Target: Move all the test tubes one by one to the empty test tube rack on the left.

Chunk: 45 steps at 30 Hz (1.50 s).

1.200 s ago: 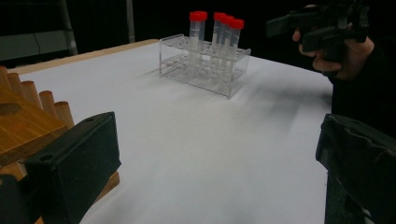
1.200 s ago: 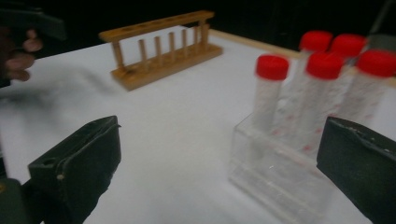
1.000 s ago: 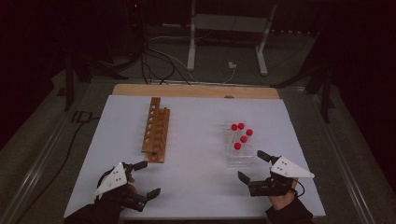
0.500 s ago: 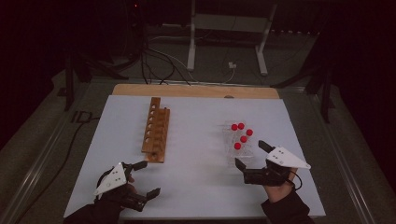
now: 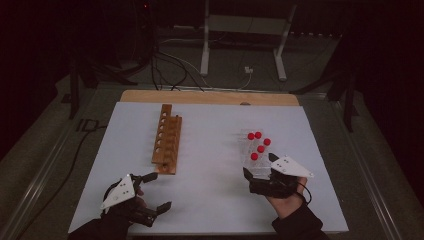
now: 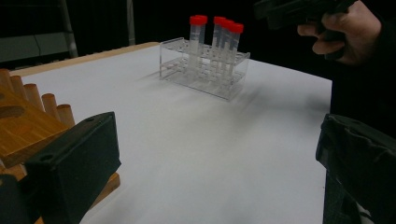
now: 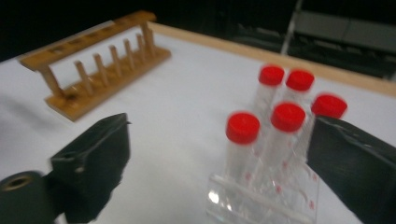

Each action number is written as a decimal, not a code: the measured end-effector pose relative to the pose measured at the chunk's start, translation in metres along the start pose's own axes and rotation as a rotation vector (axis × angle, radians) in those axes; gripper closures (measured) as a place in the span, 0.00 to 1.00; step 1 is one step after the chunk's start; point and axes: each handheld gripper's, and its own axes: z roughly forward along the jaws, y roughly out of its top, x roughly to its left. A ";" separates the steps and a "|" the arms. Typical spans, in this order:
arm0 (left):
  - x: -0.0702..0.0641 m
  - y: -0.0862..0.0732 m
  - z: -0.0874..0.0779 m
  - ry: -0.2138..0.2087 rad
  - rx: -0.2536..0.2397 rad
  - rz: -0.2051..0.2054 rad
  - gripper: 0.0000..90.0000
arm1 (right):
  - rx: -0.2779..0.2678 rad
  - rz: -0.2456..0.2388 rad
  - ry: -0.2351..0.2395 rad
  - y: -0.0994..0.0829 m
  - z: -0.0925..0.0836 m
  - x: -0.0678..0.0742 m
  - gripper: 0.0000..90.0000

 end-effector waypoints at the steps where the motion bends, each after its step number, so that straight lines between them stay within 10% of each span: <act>1: 0.000 0.000 0.000 0.000 0.000 0.000 0.00 | 0.041 0.016 -0.012 -0.001 0.003 -0.001 0.15; 14: 0.000 0.000 0.000 -0.003 0.002 -0.001 0.00 | 0.185 0.089 -0.013 -0.009 0.018 -0.014 0.47; 45: 0.000 0.000 0.001 -0.003 0.005 -0.004 0.00 | 0.216 0.073 0.009 -0.007 0.039 -0.020 0.82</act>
